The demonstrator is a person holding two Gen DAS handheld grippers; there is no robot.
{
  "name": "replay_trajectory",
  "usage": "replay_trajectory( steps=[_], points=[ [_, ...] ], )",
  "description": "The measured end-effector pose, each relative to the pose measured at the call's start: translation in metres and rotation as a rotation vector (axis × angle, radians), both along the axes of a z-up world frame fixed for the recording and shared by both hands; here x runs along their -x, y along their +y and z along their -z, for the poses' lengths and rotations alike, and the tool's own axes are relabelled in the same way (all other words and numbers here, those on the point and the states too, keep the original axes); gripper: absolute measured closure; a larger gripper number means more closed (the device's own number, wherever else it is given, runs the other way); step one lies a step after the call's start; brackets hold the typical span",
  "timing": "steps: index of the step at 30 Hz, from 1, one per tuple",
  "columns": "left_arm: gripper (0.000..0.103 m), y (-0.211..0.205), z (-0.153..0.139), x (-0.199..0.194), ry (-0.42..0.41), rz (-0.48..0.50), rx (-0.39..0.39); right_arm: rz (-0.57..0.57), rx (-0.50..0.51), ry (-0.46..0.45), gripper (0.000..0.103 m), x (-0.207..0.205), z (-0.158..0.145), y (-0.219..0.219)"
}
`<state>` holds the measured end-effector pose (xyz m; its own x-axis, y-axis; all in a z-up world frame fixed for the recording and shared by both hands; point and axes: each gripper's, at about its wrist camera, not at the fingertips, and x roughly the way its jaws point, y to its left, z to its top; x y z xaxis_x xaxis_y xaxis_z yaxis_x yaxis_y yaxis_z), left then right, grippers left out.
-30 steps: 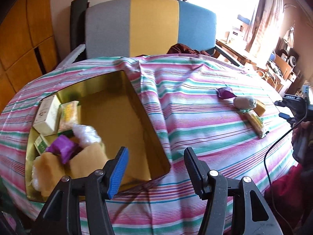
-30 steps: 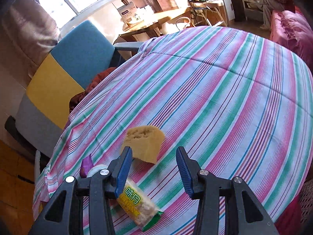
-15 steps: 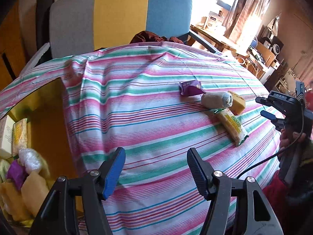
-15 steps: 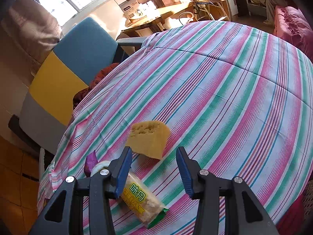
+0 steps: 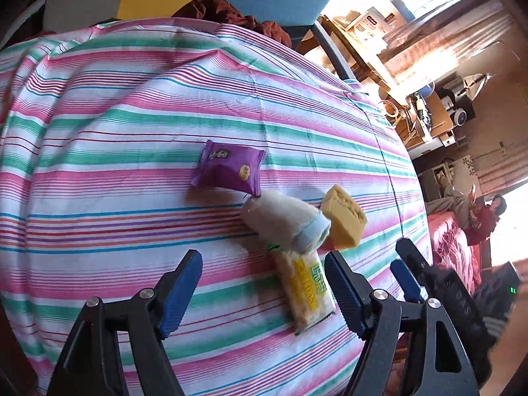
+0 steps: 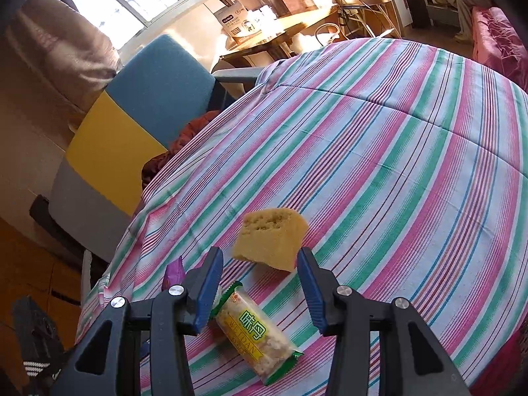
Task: Organize objects
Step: 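Grasp the white knitted sock bundle with the left tool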
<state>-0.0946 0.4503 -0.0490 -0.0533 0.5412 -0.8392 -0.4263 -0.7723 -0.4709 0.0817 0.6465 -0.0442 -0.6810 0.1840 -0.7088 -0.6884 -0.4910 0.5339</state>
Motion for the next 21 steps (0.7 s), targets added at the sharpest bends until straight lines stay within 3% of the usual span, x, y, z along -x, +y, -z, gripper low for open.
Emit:
replay_trajectory(
  steps=[5, 12, 15, 18, 21],
  points=[
    [0.022, 0.036, 0.012, 0.015, -0.028, -0.049, 0.060, -0.003, 0.026, 0.028, 0.056, -0.002, 0.001, 0.001],
    [0.020, 0.071, 0.038, 0.019, -0.019, -0.019, 0.149, 0.002, 0.054, 0.026, 0.056, -0.003, 0.007, 0.005],
    [0.031, 0.069, 0.035, 0.008, 0.027, 0.049, 0.124, 0.007, 0.071, 0.019, 0.056, -0.004, 0.010, 0.008],
    [0.035, 0.055, 0.029, -0.005, 0.111, 0.110, 0.119, 0.002, 0.070, 0.009, 0.056, -0.002, 0.011, 0.007],
    [0.036, 0.030, 0.031, -0.014, 0.132, 0.154, 0.108, 0.016, 0.064, -0.002, 0.056, -0.004, 0.011, 0.008]
  ],
)
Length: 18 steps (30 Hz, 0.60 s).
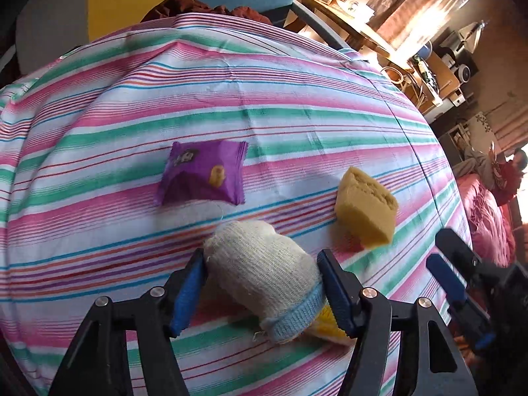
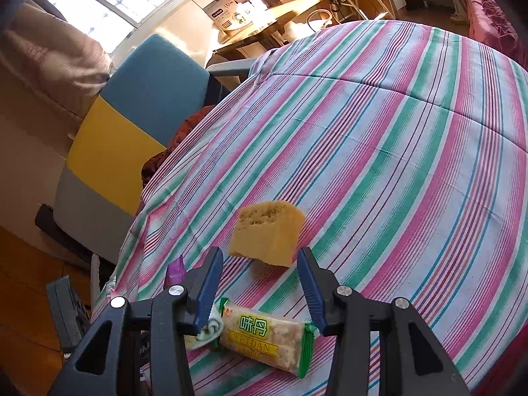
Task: Organize objects
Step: 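Grasp the white knitted sock bundle with the left tool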
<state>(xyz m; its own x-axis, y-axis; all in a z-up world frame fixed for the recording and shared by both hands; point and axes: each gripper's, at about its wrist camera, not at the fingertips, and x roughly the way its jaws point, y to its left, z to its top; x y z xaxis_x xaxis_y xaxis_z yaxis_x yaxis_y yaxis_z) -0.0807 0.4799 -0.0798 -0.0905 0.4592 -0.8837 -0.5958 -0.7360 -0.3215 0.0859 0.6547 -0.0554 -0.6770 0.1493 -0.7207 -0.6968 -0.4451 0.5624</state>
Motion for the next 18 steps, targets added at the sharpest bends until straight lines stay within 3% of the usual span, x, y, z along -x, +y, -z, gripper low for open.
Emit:
replay_trajectory(
  steps=[6, 11, 18],
  points=[
    [0.037, -0.066, 0.006, -0.016, 0.007, 0.061, -0.024, -0.022, 0.011, -0.046, 0.056, 0.007, 0.007, -0.002],
    [0.037, -0.113, 0.001, -0.029, 0.086, 0.100, -0.018, -0.046, -0.005, -0.085, 0.056, 0.013, 0.010, -0.007],
    [0.031, -0.129, 0.002, -0.032, 0.135, 0.076, -0.021, -0.074, -0.049, -0.130, 0.056, 0.021, 0.009, -0.013]
  ],
)
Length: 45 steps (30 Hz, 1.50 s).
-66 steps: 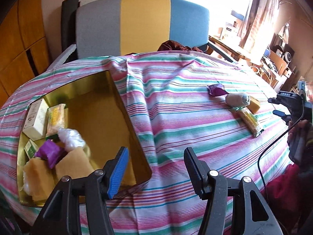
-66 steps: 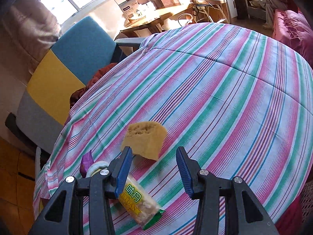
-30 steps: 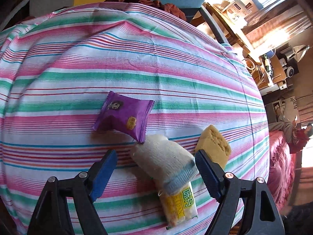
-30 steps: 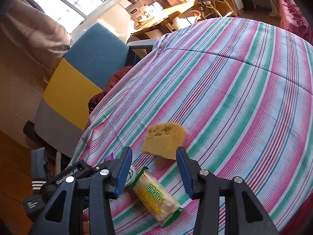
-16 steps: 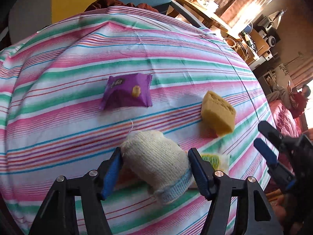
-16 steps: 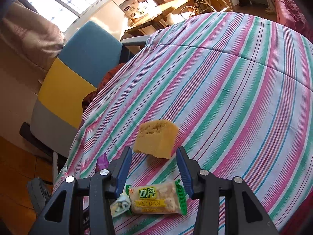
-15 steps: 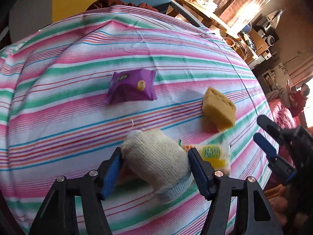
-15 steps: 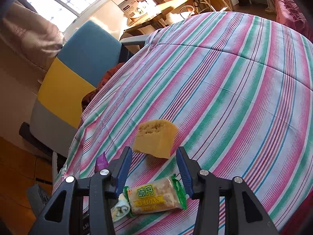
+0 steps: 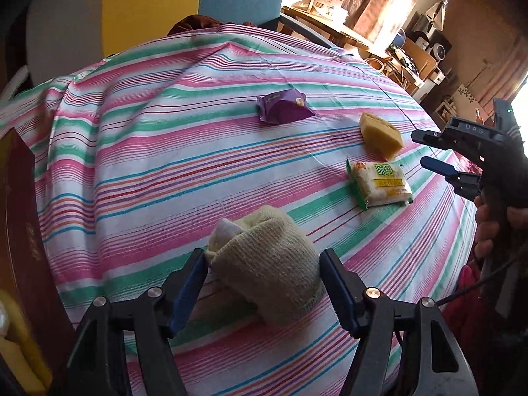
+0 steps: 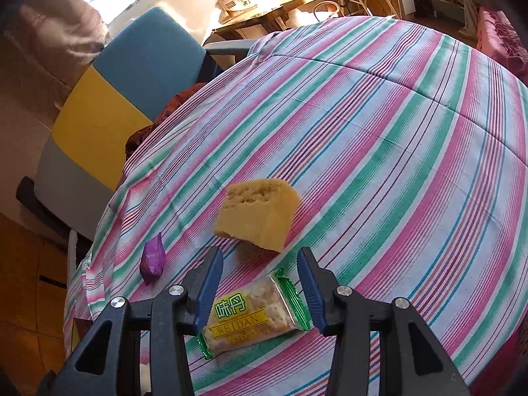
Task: Organize objects
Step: 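Grasp the white knitted sock bundle with the left tool, then grasp a purple packet with the right tool while the left holds the sock bundle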
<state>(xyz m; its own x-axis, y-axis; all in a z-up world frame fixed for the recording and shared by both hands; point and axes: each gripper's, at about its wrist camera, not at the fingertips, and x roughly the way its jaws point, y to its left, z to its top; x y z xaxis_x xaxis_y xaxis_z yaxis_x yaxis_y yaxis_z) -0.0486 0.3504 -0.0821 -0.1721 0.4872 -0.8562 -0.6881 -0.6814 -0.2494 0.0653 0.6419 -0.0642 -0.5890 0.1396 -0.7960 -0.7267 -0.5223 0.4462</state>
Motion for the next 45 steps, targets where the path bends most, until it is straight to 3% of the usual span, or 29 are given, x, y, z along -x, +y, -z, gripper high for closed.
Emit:
replay_trajectory(
  steps=[9, 11, 13, 19, 26, 30, 34, 40, 45],
  points=[
    [0.025, 0.006, 0.010, 0.003, -0.048, -0.066, -0.008, -0.022, -0.045, -0.033, 0.056, 0.006, -0.001, -0.002],
    [0.030, 0.004, 0.011, 0.002, -0.039, -0.063, -0.025, -0.032, -0.051, -0.026, 0.056, 0.008, -0.002, -0.003],
    [0.041, 0.002, 0.011, -0.003, -0.030, -0.026, -0.052, -0.047, -0.058, -0.028, 0.056, 0.011, -0.002, -0.005],
    [0.044, -0.012, 0.011, -0.018, 0.047, 0.005, -0.100, -0.129, -0.071, -0.019, 0.056, 0.021, -0.005, -0.017],
    [0.044, -0.026, 0.014, -0.014, 0.020, -0.008, -0.151, -0.359, -0.060, -0.018, 0.056, 0.048, -0.008, -0.053],
    [0.044, -0.027, 0.014, -0.017, 0.041, 0.019, -0.145, -0.594, -0.254, -0.087, 0.056, 0.094, -0.027, -0.089],
    [0.044, -0.028, 0.015, -0.016, 0.031, 0.017, -0.156, -0.753, -0.314, -0.156, 0.056, 0.155, -0.023, -0.109],
    [0.044, -0.029, 0.016, -0.015, 0.024, 0.022, -0.164, -0.828, -0.229, -0.261, 0.056, 0.225, 0.010, -0.108],
    [0.044, -0.029, 0.017, -0.014, 0.017, 0.019, -0.173, -0.848, -0.120, -0.292, 0.056, 0.208, 0.027, -0.104]
  ],
)
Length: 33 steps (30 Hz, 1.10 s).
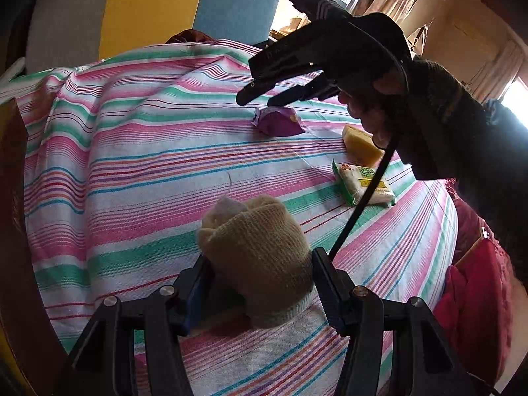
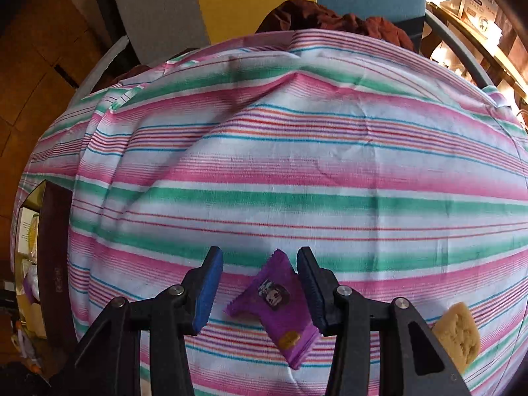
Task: Organize objects
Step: 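Grasp a purple packet with the right tool while the left holds the sock bundle, then carry the sock bundle toward the gold tray with the left tool while the right holds the packet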
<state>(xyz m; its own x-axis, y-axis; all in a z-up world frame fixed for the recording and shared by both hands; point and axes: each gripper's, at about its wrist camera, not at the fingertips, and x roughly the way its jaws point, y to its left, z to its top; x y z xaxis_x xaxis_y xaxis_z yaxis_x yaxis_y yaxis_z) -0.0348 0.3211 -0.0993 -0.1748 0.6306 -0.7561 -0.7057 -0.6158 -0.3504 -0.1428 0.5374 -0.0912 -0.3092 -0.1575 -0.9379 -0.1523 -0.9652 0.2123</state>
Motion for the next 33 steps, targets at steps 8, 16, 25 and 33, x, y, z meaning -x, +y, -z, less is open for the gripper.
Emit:
replay_trajectory(
  steps=[8, 16, 25, 33],
  points=[
    [0.044, 0.004, 0.000, -0.001, 0.005, -0.005, 0.011, 0.023, 0.020, 0.073, 0.056, -0.059, -0.008, -0.001],
    [0.047, 0.003, -0.003, -0.010, 0.042, -0.008, 0.051, 0.045, -0.051, 0.041, 0.051, -0.041, 0.006, -0.021],
    [0.050, -0.007, -0.013, -0.026, 0.136, -0.021, 0.130, 0.051, -0.049, 0.024, 0.068, -0.091, 0.012, -0.034],
    [0.050, -0.030, -0.034, -0.046, 0.214, -0.066, 0.156, 0.054, -0.049, 0.068, 0.068, -0.106, 0.015, -0.038]
  ],
)
